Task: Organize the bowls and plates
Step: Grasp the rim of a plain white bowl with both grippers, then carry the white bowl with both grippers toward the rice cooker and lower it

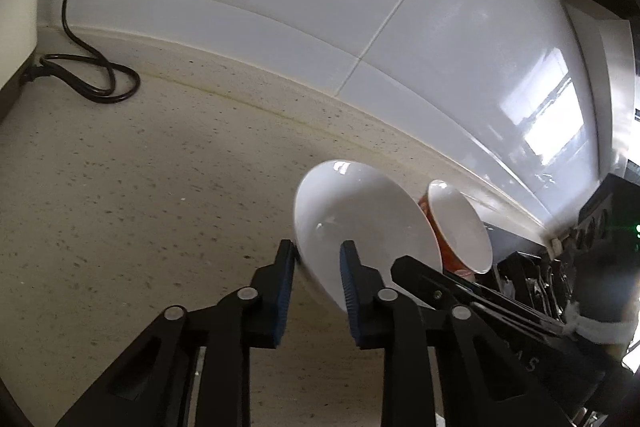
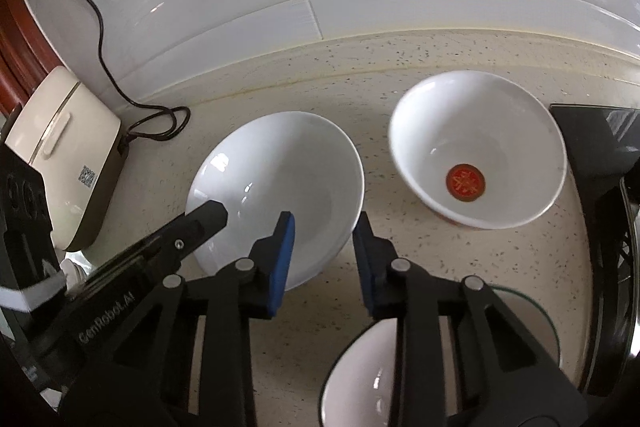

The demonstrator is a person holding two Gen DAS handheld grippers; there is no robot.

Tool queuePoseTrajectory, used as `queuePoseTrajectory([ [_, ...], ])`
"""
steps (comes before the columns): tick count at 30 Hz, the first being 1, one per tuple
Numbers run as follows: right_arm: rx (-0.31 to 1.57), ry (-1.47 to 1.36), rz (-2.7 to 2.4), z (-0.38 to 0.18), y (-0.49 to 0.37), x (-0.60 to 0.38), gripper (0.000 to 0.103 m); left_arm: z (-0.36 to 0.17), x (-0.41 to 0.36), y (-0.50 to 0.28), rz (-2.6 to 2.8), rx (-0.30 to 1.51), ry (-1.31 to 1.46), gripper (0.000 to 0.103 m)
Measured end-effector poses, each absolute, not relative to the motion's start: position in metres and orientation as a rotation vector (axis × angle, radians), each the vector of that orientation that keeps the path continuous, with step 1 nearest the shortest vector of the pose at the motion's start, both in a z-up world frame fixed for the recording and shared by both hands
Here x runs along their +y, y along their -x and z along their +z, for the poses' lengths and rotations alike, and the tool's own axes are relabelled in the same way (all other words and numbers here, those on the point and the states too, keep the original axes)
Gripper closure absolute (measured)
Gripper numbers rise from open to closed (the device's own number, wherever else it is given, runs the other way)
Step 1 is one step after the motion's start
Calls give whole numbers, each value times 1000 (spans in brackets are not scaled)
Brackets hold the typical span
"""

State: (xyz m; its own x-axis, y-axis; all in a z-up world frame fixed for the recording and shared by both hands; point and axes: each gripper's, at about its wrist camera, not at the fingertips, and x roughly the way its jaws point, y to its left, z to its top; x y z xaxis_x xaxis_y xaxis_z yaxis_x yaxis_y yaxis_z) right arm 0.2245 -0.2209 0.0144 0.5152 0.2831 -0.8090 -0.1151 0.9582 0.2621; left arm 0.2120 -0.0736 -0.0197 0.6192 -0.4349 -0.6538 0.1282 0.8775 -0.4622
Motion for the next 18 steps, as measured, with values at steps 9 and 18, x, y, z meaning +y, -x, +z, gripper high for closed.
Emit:
queuePoseTrajectory([
  [9, 988, -145, 349, 14, -215, -188, 70, -6, -48, -213, -295, 861, 293, 86],
  [18, 967, -72, 431, 11, -201, -154, 70, -14, -3, -214, -228, 924, 338, 91],
])
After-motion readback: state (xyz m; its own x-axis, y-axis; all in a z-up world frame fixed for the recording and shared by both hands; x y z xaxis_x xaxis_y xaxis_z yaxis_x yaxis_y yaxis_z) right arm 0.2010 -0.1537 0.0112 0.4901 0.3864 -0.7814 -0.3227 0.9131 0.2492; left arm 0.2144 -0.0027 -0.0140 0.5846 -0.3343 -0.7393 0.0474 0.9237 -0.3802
